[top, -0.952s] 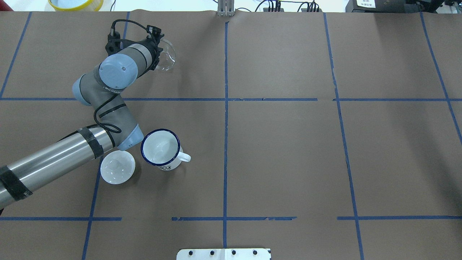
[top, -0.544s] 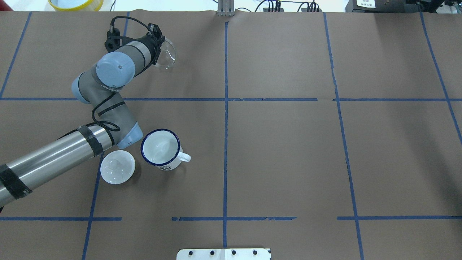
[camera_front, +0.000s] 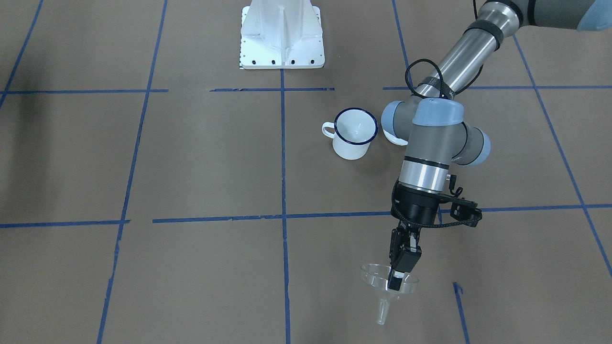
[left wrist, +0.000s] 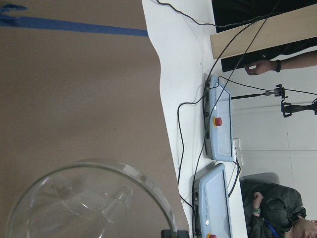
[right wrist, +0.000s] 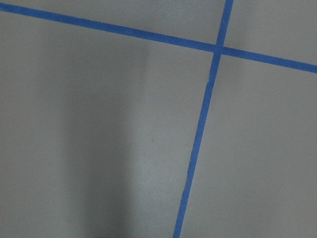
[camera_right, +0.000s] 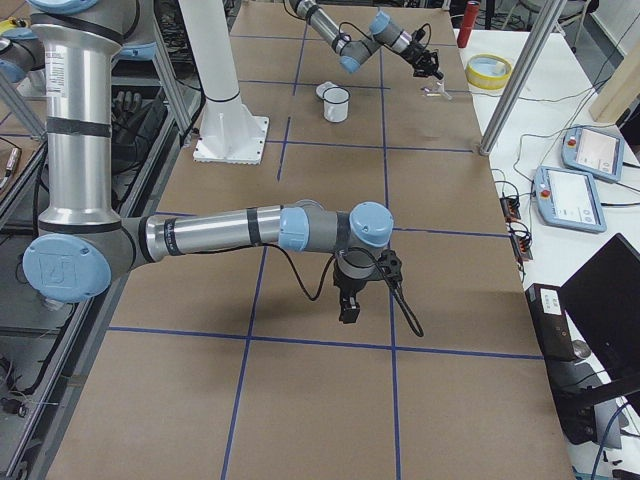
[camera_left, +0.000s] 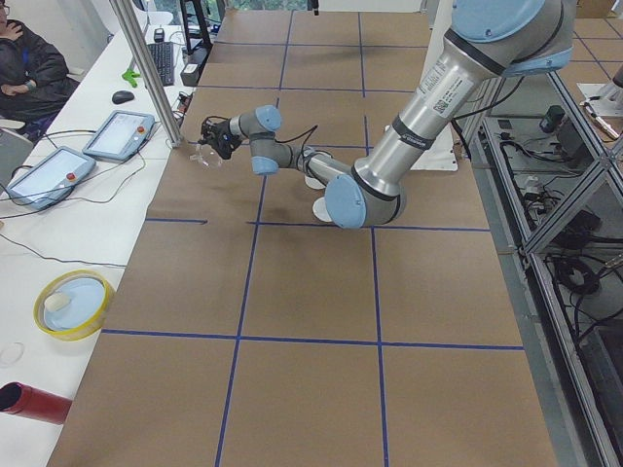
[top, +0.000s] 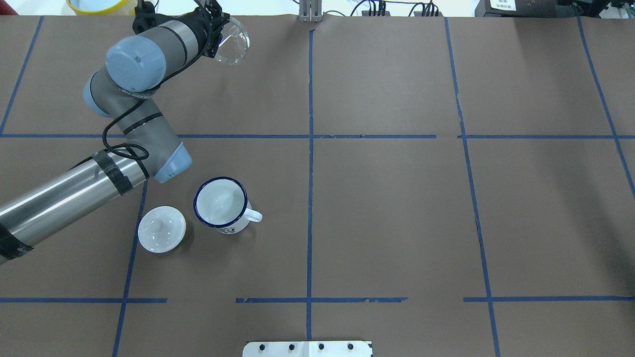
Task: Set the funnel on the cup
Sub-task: 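Lift the glass funnel and carry it over the open mug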
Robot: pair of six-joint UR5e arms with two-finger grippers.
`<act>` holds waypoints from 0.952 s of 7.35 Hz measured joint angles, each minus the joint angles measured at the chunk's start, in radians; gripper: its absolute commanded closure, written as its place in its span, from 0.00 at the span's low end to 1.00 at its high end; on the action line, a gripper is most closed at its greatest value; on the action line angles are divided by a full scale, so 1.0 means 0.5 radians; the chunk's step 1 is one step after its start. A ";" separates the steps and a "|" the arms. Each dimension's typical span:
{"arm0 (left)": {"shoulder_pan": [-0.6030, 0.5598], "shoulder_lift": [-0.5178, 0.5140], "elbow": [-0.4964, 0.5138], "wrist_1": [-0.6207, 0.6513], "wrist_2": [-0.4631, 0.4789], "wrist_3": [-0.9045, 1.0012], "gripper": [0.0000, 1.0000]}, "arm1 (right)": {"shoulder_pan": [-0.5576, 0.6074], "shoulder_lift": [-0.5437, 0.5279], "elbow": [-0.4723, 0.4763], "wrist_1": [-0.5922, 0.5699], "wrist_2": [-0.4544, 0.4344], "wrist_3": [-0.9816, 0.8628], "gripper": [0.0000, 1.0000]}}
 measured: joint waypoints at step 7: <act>-0.017 -0.360 -1.237 2.513 -0.861 1.123 1.00 | 0.000 0.000 0.000 0.000 0.000 0.000 0.00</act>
